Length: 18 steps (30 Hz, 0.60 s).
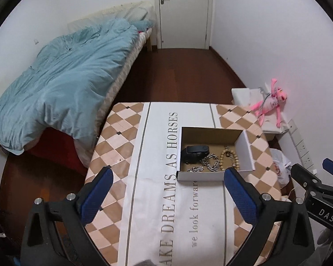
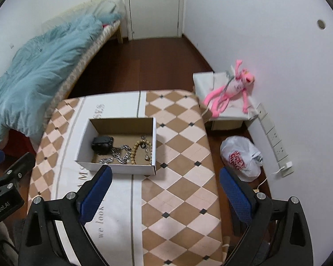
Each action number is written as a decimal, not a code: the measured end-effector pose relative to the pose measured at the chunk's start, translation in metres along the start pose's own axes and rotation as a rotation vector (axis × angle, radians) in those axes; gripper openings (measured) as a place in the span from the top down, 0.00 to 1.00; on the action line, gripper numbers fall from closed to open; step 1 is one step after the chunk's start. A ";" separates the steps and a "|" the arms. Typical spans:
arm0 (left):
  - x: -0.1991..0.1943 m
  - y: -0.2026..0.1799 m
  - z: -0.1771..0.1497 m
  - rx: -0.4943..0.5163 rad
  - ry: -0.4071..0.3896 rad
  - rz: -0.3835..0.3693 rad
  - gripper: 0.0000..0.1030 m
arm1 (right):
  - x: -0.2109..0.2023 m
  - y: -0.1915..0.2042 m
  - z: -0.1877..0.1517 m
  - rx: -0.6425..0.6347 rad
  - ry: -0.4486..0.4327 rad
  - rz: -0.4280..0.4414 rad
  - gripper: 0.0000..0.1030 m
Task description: Organize jewelry
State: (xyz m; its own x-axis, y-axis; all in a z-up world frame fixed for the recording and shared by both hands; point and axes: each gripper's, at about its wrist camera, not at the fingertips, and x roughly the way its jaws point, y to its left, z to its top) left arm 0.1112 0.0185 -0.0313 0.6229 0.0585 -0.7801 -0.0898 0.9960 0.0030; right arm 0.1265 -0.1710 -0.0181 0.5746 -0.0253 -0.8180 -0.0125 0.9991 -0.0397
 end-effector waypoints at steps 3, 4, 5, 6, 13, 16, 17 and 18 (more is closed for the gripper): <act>-0.025 0.002 -0.001 0.003 -0.031 -0.012 0.01 | -0.036 0.000 -0.004 0.001 -0.046 0.011 0.04; -0.035 0.002 -0.002 0.006 -0.045 -0.010 0.01 | -0.045 0.000 -0.005 0.001 -0.059 0.013 0.04; -0.042 0.002 -0.002 0.009 -0.056 -0.010 0.01 | -0.055 0.000 -0.006 0.000 -0.074 0.010 0.04; -0.051 0.002 -0.003 0.011 -0.068 -0.009 0.01 | -0.067 -0.001 -0.007 -0.002 -0.092 0.005 0.04; -0.100 0.002 -0.004 0.006 -0.134 -0.024 0.01 | -0.124 -0.002 -0.014 -0.007 -0.174 -0.007 0.00; -0.113 0.001 -0.005 0.011 -0.145 -0.036 0.01 | -0.142 -0.002 -0.015 -0.009 -0.197 -0.004 0.00; -0.115 0.000 -0.006 0.012 -0.146 -0.036 0.01 | -0.146 -0.002 -0.016 -0.010 -0.202 -0.004 0.00; -0.117 0.000 -0.007 0.014 -0.147 -0.038 0.01 | -0.150 -0.003 -0.016 -0.010 -0.206 -0.002 0.00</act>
State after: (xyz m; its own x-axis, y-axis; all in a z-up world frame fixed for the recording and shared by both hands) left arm 0.0329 0.0107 0.0559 0.7329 0.0295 -0.6797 -0.0538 0.9984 -0.0146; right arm 0.0273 -0.1703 0.0954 0.7300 -0.0187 -0.6831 -0.0188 0.9987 -0.0474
